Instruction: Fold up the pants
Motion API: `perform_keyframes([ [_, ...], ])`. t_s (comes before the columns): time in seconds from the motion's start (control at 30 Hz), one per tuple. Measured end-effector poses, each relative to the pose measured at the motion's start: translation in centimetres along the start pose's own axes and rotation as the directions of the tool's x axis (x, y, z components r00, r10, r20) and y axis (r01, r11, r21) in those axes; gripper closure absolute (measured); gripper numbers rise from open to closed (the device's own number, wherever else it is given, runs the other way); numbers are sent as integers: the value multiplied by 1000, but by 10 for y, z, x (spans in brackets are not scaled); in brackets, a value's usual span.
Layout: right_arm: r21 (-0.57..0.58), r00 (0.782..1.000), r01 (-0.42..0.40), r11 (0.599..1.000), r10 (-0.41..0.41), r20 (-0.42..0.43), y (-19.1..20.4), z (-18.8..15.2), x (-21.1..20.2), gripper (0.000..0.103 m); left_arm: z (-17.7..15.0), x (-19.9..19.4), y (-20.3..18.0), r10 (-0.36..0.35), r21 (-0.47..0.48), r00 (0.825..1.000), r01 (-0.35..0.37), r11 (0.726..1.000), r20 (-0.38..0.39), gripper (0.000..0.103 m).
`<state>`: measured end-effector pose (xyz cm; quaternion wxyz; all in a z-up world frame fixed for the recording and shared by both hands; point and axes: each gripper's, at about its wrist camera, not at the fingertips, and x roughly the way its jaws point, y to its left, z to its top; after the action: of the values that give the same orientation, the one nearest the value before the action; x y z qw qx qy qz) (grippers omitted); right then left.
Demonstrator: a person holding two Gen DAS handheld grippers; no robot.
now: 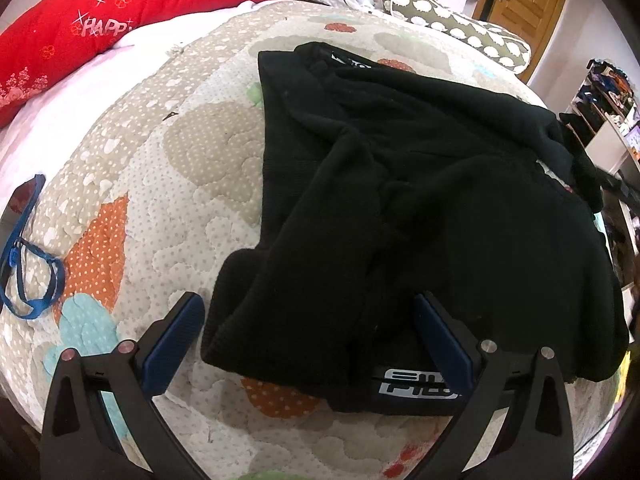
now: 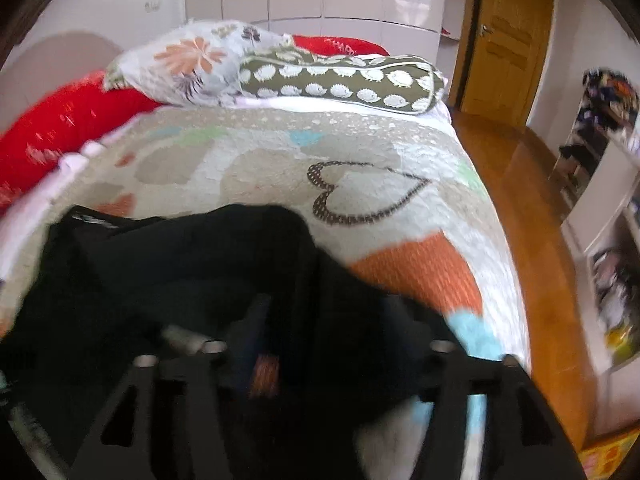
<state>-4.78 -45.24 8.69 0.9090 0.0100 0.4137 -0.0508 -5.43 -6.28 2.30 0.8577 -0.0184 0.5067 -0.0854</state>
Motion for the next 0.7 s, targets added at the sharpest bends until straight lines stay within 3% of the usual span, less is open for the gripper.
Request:
perform_keyframes([
  [0.2, 83, 999, -36, 996, 35, 20, -14, -61, -60, 31, 0, 0, 0, -6, -3, 1000, 6, 1000, 3, 0],
  [0.37, 197, 995, -91, 976, 96, -20, -28, -104, -68, 31, -2, -2, 1, -22, -3, 1000, 22, 1000, -12, 0],
  [0.47, 218, 995, -65, 974, 78, -54, -32, -117, -60, 31, -5, -6, 4, -41, -3, 999, 41, 999, -30, 0],
  [0.53, 262, 993, -89, 961, 104, -46, -38, -123, -57, 31, -7, -8, 7, -59, -15, 998, 58, 998, -33, 0],
  [0.7, 301, 991, -119, 946, 130, -18, -43, -113, -44, 29, -7, -6, 7, -59, -38, 998, 57, 998, -35, 0],
])
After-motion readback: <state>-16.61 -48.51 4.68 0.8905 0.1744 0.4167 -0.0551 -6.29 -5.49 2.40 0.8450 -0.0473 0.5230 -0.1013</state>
